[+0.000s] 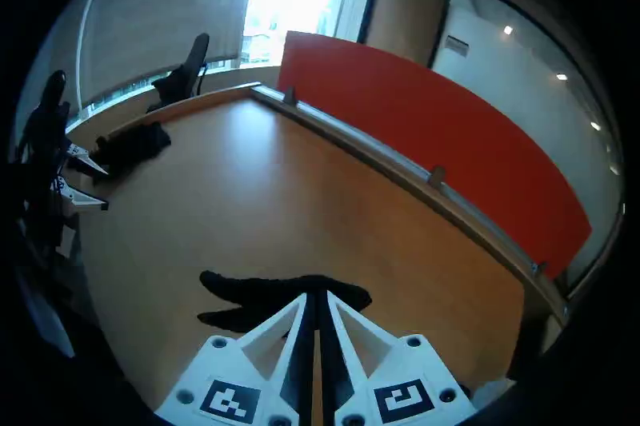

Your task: Fold towel

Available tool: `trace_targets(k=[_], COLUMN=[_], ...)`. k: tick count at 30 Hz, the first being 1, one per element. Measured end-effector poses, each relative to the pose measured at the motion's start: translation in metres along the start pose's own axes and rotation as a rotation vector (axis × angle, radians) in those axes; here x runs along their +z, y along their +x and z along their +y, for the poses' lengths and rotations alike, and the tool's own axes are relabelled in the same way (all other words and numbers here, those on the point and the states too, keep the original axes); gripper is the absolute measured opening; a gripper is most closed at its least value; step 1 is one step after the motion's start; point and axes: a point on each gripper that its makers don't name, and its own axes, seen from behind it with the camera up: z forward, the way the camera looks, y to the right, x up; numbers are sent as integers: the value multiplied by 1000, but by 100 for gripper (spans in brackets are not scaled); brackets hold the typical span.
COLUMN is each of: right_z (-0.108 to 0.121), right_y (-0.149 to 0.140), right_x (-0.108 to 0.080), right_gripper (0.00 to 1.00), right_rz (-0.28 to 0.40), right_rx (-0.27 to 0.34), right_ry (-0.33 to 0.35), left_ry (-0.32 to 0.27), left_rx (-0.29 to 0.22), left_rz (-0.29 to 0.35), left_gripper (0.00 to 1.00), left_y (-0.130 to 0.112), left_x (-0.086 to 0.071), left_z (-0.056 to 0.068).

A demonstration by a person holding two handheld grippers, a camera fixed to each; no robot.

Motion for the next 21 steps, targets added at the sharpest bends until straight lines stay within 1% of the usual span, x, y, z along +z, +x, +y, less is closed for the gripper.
trace_targets(k=[6, 12, 21], right_z=[33, 71, 124], right_y=[-8, -21, -38], right_x=[-9, -18, -28], right_gripper=[5, 5, 5], right_rz=[-11, -35, -65], right_rx=[23, 29, 51], right_ry=[-39, -79, -127], left_ry=[-5, -5, 0], left_rx=[5, 10, 15], left_rz=[-1, -8, -19], left_gripper=[98, 98, 98], left_y=[2, 2, 1], left_x=[2, 4, 7], left_z=[5, 8, 12])
